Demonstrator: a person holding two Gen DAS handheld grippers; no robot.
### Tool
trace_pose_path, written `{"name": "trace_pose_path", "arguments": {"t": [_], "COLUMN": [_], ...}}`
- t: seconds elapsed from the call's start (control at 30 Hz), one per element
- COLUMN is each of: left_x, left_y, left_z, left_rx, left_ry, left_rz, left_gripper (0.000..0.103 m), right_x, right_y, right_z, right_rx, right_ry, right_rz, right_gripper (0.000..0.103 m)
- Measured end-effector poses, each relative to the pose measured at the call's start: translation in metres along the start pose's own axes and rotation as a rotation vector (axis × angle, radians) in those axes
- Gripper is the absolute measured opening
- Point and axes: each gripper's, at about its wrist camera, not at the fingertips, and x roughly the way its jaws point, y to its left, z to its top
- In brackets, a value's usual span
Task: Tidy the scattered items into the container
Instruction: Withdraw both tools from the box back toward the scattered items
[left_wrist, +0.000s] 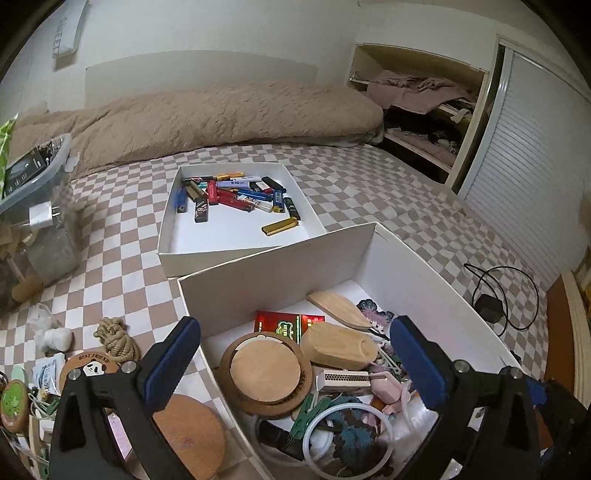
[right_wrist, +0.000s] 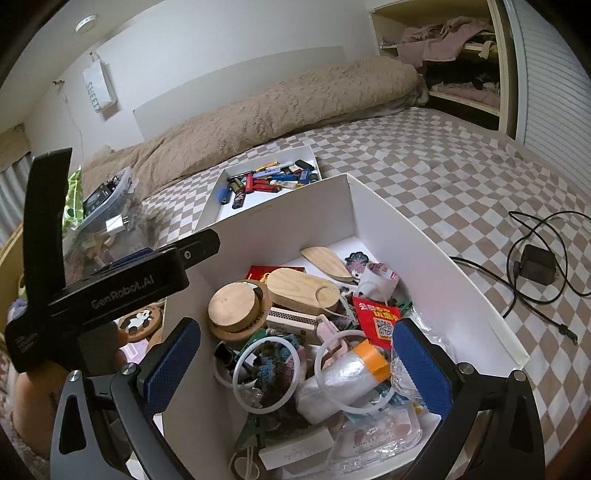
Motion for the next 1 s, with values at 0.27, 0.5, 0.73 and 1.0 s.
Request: {"name": "trace_pose_path", "arguments": {"t": [0.27, 0.5, 0.73, 1.0], "left_x": [-0.014, -0.020, -0.026, -0.035], "left_y": [0.003, 0.010, 0.026, 0.047], "left_z": [0.001, -0.008, -0.015, -0.026], "left_rx": [0.011, 0.033, -0.005, -0.025], "left_ry": [-0.028, 0.006, 0.011, 0.018], "left_rz": [-0.004, 0.028, 0.063, 0.099], "left_gripper": [0.103, 0.103, 0.103, 0.103], "right_x": [-0.003, -0.004, -0.004, -0.004], "right_y": [0.001, 0.004, 0.012, 0.016], "right_z": [0.000, 0.000, -0.001, -0.001], "right_rx": [-0.006, -0.015, -0.037, -0.044], "right_ry": [-0.005, -0.006, -0.015, -0.029], "right_rz": [-0.024, -0.040, -0.075, -0.089], "right_gripper": [0.103, 0.103, 0.103, 0.103]}}
